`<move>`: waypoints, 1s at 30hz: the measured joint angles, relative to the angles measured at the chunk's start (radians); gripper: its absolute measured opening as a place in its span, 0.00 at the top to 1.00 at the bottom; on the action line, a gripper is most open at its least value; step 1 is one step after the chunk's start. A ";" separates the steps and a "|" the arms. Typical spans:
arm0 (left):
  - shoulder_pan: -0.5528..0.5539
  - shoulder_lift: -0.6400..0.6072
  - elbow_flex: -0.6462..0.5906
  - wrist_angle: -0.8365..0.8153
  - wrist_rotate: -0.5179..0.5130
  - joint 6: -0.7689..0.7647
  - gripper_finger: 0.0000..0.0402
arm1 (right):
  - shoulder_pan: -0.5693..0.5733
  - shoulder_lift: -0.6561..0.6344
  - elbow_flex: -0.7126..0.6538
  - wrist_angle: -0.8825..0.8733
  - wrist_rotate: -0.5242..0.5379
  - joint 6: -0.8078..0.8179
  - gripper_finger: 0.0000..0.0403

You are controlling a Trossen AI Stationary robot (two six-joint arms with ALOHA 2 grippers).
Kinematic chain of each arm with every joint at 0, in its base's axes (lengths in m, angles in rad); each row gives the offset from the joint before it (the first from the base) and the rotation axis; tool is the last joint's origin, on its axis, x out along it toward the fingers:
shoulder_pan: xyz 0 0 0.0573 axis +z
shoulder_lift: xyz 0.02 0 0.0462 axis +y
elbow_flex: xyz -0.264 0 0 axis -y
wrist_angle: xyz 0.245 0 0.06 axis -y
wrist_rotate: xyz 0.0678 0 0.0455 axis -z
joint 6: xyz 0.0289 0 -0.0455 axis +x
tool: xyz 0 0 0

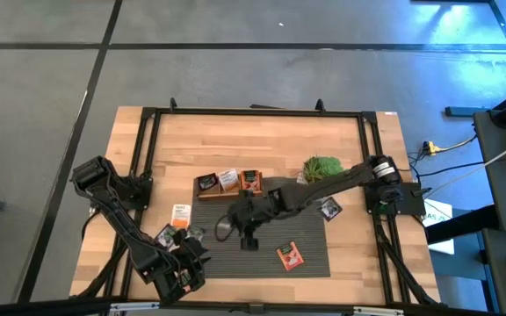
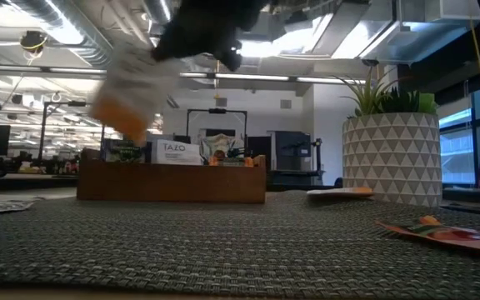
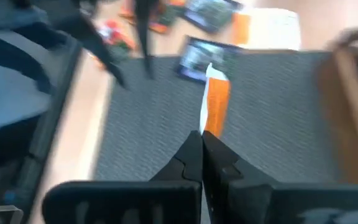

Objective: Pick & Place Tea
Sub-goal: Put the white tea bag to the middle section of the wooden organizer

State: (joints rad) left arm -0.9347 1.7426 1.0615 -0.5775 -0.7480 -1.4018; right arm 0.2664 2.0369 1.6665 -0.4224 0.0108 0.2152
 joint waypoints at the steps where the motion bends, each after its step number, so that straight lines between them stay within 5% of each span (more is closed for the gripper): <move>1: 0.000 0.000 0.000 0.003 0.004 0.006 0.72 | -0.009 -0.012 0.000 -0.025 0.016 -0.013 1.00; 14: 0.003 -0.001 0.001 0.004 0.007 0.061 0.72 | -0.181 -0.052 0.053 -0.298 0.052 -0.197 1.00; 30: 0.008 -0.002 0.002 0.004 0.002 0.063 0.72 | -0.267 -0.001 0.077 -0.238 0.039 -0.276 1.00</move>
State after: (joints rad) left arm -0.9272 1.7409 1.0634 -0.5735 -0.7462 -1.3392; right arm -0.0002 2.0355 1.7432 -0.6603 0.0498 -0.0605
